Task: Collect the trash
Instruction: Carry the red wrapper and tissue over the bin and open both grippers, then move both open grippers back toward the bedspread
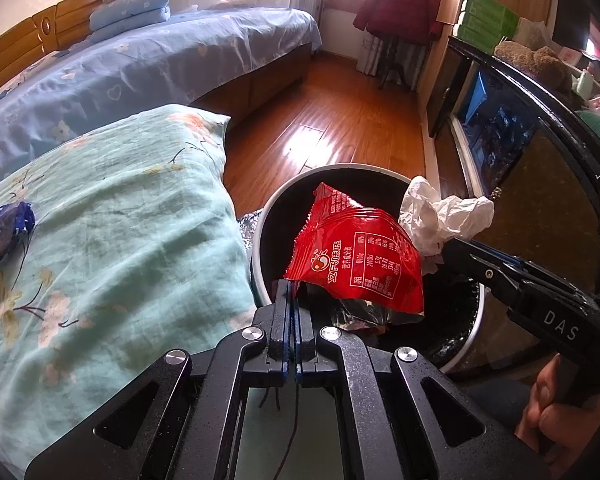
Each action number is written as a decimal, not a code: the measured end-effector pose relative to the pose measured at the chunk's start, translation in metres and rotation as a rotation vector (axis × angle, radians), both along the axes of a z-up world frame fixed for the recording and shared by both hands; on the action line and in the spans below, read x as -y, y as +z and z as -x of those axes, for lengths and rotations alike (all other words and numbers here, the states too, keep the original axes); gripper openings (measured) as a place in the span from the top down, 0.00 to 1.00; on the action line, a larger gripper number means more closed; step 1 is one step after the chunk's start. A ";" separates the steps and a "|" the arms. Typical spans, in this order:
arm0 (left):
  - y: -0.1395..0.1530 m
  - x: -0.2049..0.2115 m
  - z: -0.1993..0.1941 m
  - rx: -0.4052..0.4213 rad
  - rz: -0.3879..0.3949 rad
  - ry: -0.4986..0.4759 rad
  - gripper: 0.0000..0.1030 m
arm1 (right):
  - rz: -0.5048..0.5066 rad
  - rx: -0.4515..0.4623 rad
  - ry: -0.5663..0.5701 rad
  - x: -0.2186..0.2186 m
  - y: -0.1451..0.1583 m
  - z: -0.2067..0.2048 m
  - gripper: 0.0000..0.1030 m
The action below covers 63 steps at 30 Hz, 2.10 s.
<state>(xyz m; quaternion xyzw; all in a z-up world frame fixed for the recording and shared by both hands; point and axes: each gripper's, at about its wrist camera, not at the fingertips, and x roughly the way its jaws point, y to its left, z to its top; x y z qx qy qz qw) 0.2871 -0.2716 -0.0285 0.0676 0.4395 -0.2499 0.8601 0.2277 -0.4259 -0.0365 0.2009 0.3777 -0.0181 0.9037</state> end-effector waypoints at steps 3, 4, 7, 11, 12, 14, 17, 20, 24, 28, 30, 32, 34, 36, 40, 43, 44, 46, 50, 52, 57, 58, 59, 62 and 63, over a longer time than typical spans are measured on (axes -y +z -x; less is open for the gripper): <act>-0.001 0.002 0.000 -0.003 -0.002 -0.001 0.98 | -0.003 -0.006 -0.005 0.002 -0.001 -0.001 0.66; 0.000 0.002 0.000 -0.002 -0.001 -0.003 0.97 | -0.006 -0.005 -0.007 0.003 0.000 -0.002 0.66; 0.001 0.000 0.002 0.003 0.001 -0.003 0.86 | -0.014 -0.002 -0.017 0.006 0.001 -0.001 0.55; 0.005 -0.010 0.008 0.010 0.018 0.009 0.79 | -0.021 0.008 -0.021 0.006 0.003 0.001 0.47; 0.005 -0.014 0.009 0.008 0.023 0.014 0.79 | -0.023 0.011 -0.021 0.005 0.004 0.002 0.47; 0.007 -0.023 0.013 0.000 0.037 0.023 0.79 | -0.029 0.021 -0.018 0.002 0.005 0.004 0.42; 0.009 -0.040 0.020 0.003 0.052 0.044 0.73 | -0.041 0.043 0.001 -0.007 0.009 0.007 0.32; 0.011 -0.060 0.027 0.011 0.061 0.075 0.72 | -0.042 0.056 0.030 -0.022 0.013 0.007 0.26; 0.010 -0.088 0.034 0.015 0.063 0.126 0.70 | -0.042 0.068 0.084 -0.047 0.017 0.006 0.20; 0.005 -0.115 0.039 0.021 0.057 0.181 0.64 | -0.041 0.067 0.138 -0.071 0.017 0.002 0.15; 0.001 -0.128 0.041 0.015 0.052 0.206 0.64 | -0.039 0.062 0.162 -0.082 0.016 -0.001 0.15; -0.002 -0.141 0.042 0.006 0.051 0.235 0.64 | -0.038 0.057 0.180 -0.091 0.015 -0.002 0.15; -0.003 -0.152 0.042 0.004 0.049 0.255 0.64 | -0.042 0.052 0.197 -0.101 0.014 -0.004 0.15; -0.004 -0.163 0.043 0.003 0.050 0.276 0.61 | -0.045 0.048 0.212 -0.110 0.013 -0.005 0.14; -0.002 -0.181 0.048 0.024 0.043 0.316 0.47 | -0.045 0.047 0.244 -0.127 0.013 -0.007 0.10; 0.001 -0.193 0.051 0.043 0.034 0.341 0.43 | -0.042 0.041 0.269 -0.140 0.013 -0.011 0.09; 0.002 -0.197 0.051 0.049 0.030 0.350 0.43 | -0.039 0.040 0.276 -0.143 0.013 -0.012 0.07; 0.003 -0.204 0.052 0.058 0.025 0.366 0.38 | -0.037 0.040 0.293 -0.151 0.013 -0.014 0.05; 0.004 -0.221 0.052 0.068 0.023 0.401 0.33 | -0.028 0.047 0.331 -0.167 0.014 -0.020 0.04; 0.004 -0.228 0.051 0.069 0.024 0.414 0.32 | -0.022 0.052 0.347 -0.174 0.015 -0.022 0.03; 0.002 -0.243 0.047 0.069 0.022 0.443 0.31 | -0.009 0.053 0.390 -0.192 0.014 -0.031 0.03; 0.002 -0.246 0.046 0.069 0.022 0.448 0.31 | -0.007 0.053 0.397 -0.194 0.013 -0.032 0.03; 0.001 -0.250 0.044 0.069 0.020 0.455 0.31 | -0.005 0.054 0.406 -0.197 0.013 -0.035 0.03; -0.001 -0.261 0.037 0.061 0.018 0.475 0.31 | 0.006 0.048 0.427 -0.207 0.011 -0.044 0.03; -0.002 -0.264 0.035 0.059 0.017 0.481 0.30 | 0.007 0.045 0.434 -0.209 0.010 -0.047 0.03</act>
